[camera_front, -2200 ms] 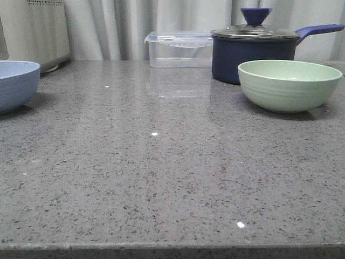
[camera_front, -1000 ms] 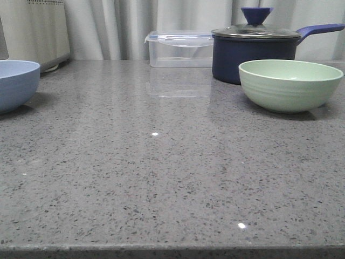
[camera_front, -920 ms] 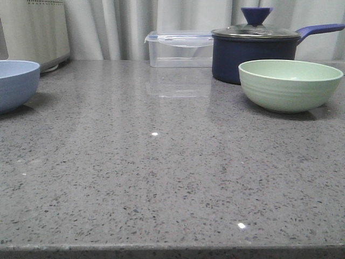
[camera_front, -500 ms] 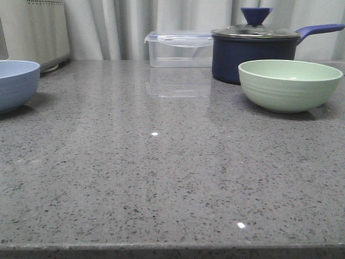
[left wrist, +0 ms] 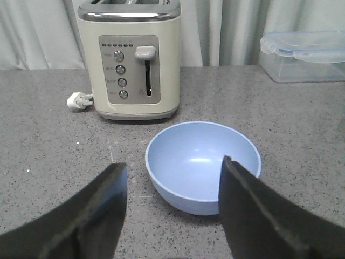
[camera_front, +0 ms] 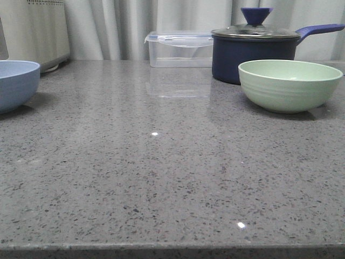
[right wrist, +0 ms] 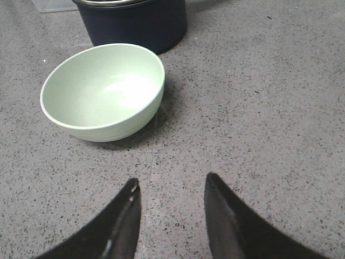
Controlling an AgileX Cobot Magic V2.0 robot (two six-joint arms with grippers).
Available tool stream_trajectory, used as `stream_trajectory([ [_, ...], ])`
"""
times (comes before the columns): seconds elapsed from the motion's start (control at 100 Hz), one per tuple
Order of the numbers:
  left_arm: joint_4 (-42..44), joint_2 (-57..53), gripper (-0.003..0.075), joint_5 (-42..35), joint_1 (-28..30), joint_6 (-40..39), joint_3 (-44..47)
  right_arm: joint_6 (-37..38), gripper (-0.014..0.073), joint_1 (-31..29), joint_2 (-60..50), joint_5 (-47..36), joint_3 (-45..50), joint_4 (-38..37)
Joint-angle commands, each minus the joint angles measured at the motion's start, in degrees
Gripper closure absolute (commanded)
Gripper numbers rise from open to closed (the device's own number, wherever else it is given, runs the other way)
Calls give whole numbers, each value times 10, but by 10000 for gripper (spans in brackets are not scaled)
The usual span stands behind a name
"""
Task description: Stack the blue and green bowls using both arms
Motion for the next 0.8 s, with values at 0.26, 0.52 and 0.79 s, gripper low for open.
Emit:
stream_trajectory([
  [0.26,-8,7,356,-52,1,-4,-19,-7,277,-3,66,-20,-71,1],
  [0.52,-8,7,356,-49,1,-4,-19,-7,277,1,219,53,-217,25],
  [0.79,-8,7,356,-49,1,-4,-19,-7,277,3,380,131,-358,25],
])
